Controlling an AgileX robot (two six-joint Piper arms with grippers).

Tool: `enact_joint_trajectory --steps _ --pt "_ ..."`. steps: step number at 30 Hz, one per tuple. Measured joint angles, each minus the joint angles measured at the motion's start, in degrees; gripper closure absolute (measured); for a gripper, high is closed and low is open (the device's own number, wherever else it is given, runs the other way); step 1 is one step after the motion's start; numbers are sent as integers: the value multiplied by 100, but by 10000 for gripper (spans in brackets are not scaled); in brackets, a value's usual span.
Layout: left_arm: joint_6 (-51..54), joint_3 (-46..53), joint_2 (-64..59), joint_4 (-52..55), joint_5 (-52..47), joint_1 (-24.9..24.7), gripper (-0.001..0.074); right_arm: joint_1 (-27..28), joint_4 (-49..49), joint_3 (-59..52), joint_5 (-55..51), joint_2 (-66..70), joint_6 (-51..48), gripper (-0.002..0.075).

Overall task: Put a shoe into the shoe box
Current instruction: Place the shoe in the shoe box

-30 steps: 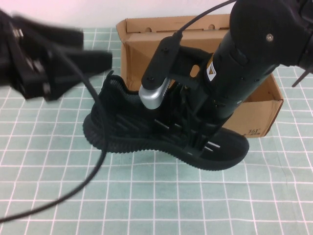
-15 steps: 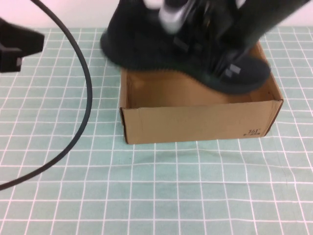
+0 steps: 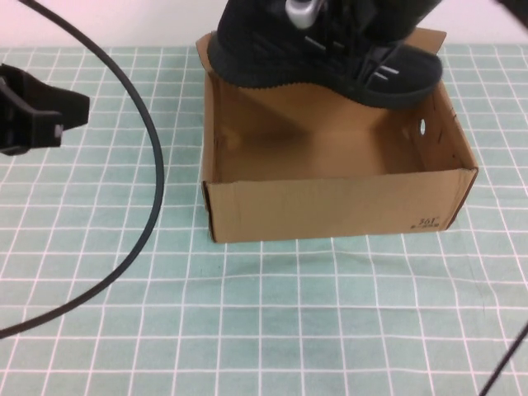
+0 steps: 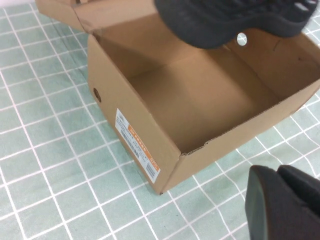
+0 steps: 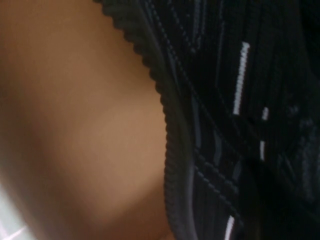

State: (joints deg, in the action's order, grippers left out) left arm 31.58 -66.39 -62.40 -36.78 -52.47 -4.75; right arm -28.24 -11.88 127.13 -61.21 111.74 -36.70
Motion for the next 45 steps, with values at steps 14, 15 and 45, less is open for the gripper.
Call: enact_joint_trajectory --steps 14,15,45 --pt "61 9 0 62 111 0 737 197 38 36 489 806 68 733" --pt "61 9 0 75 122 0 737 197 27 36 489 817 68 733" --pt "61 9 0 99 168 0 738 201 129 36 411 1101 431 638"
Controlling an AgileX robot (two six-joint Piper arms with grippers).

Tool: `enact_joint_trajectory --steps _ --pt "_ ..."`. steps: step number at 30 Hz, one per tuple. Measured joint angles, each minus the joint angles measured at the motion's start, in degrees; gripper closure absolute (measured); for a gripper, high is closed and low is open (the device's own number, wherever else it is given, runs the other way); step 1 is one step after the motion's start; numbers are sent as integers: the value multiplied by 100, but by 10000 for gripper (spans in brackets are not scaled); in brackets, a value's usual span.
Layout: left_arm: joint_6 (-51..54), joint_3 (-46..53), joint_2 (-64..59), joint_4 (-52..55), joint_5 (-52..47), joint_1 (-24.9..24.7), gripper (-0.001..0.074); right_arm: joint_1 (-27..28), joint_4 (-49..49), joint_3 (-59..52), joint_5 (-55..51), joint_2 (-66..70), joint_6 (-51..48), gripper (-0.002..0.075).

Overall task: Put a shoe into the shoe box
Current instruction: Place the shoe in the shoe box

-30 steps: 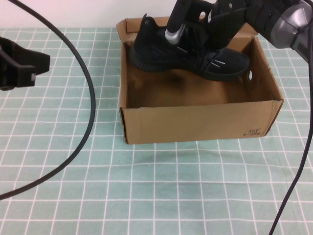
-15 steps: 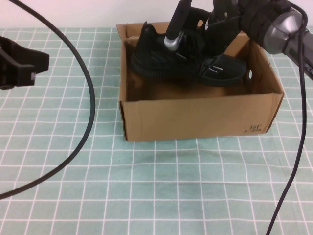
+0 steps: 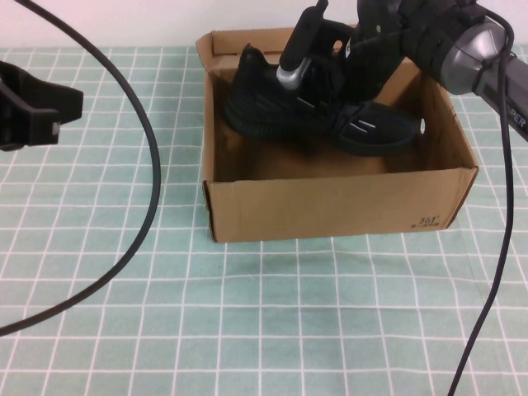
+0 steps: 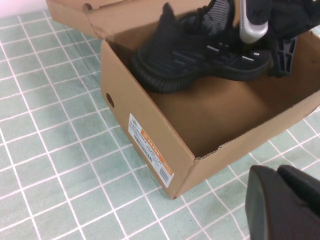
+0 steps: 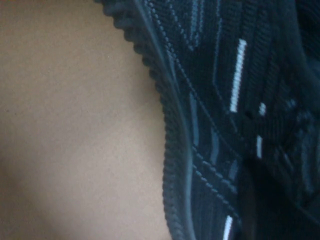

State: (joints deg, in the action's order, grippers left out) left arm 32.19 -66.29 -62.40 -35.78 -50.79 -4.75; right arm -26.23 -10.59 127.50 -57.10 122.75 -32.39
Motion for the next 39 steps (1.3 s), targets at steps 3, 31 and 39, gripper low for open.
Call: enact_joint_trajectory --steps 3,31,39 --pt "0 0 0 0 0 0 738 0 -159 0 38 -11 208 542" --pt "1538 75 942 -719 -213 -127 738 0 -684 0 -889 -3529 1953 734" --pt "2298 941 2344 -1050 -68 -572 738 0 -372 -1114 -1057 -5243 1656 734"
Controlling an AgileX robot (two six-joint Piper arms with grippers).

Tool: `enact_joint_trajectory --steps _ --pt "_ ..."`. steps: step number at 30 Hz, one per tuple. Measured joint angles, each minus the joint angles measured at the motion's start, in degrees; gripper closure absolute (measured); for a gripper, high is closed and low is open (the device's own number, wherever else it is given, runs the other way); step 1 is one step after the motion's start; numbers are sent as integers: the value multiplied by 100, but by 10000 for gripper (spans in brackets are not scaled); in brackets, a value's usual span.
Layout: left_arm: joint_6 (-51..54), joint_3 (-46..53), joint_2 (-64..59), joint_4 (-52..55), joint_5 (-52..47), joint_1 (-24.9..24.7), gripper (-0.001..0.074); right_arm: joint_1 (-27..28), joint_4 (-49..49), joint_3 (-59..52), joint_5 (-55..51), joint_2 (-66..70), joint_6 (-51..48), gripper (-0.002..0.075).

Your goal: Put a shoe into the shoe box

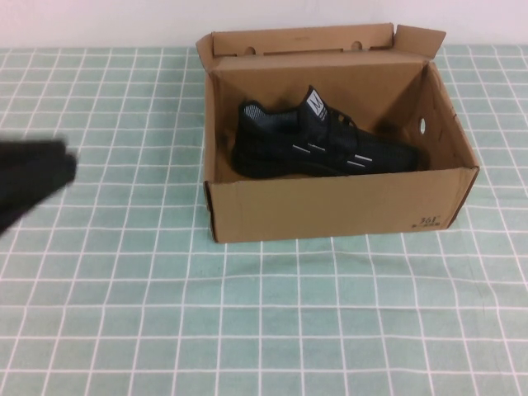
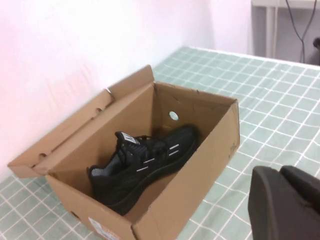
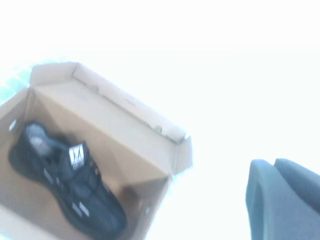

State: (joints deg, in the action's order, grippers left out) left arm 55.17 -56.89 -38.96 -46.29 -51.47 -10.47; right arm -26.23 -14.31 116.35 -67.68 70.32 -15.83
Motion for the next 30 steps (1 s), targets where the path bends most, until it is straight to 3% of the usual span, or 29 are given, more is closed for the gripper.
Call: enact_joint_trajectory --steps 4,8,13,20,25,30 --pt "-81 729 659 -227 403 0 738 0 -64 -1281 167 -1126 36 734" --pt "-148 1613 1162 -698 1244 0 738 0 518 -2927 737 -2431 251 734" --pt "-148 2327 1307 -881 2004 0 738 0 880 -5409 2182 -3985 475 734" --pt "-148 2606 1307 -920 1934 0 738 0 1337 -8143 4176 -5377 1126 734" --pt "-148 2606 1307 -968 1956 0 738 0 1331 -9134 4658 -5800 1169 734" --pt "-148 2606 1307 -967 1964 0 738 0 1331 -9371 4622 -5854 1171 734"
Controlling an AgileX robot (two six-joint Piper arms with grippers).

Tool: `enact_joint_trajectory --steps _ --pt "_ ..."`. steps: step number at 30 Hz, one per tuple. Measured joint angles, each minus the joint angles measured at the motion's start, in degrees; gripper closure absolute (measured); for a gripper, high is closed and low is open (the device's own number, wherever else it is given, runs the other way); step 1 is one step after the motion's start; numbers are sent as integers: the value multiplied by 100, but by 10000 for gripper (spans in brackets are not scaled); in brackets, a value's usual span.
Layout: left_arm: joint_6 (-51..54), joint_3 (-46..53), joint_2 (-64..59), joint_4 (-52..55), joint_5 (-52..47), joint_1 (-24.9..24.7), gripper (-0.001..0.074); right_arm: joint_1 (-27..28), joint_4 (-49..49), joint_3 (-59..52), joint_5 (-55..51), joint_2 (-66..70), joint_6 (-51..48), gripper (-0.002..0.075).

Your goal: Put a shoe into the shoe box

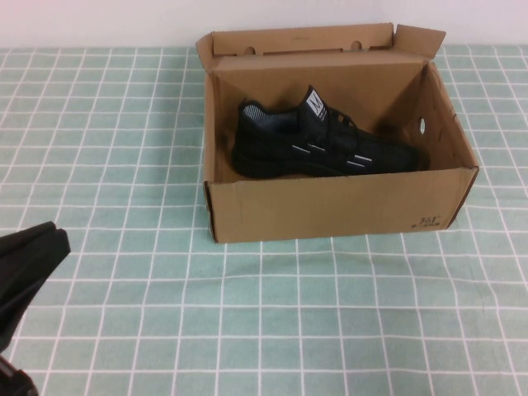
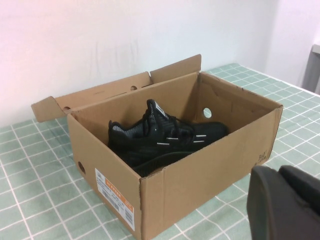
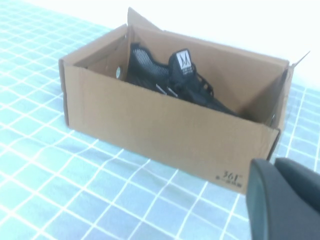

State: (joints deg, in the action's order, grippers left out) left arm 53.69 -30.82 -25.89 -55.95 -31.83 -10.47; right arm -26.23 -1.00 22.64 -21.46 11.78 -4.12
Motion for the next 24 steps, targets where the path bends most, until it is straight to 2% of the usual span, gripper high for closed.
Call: enact_joint_trajectory --steps 24 --pt "-14 11 55 0 15 0 738 0 -27 -35 -17 0 0 734"
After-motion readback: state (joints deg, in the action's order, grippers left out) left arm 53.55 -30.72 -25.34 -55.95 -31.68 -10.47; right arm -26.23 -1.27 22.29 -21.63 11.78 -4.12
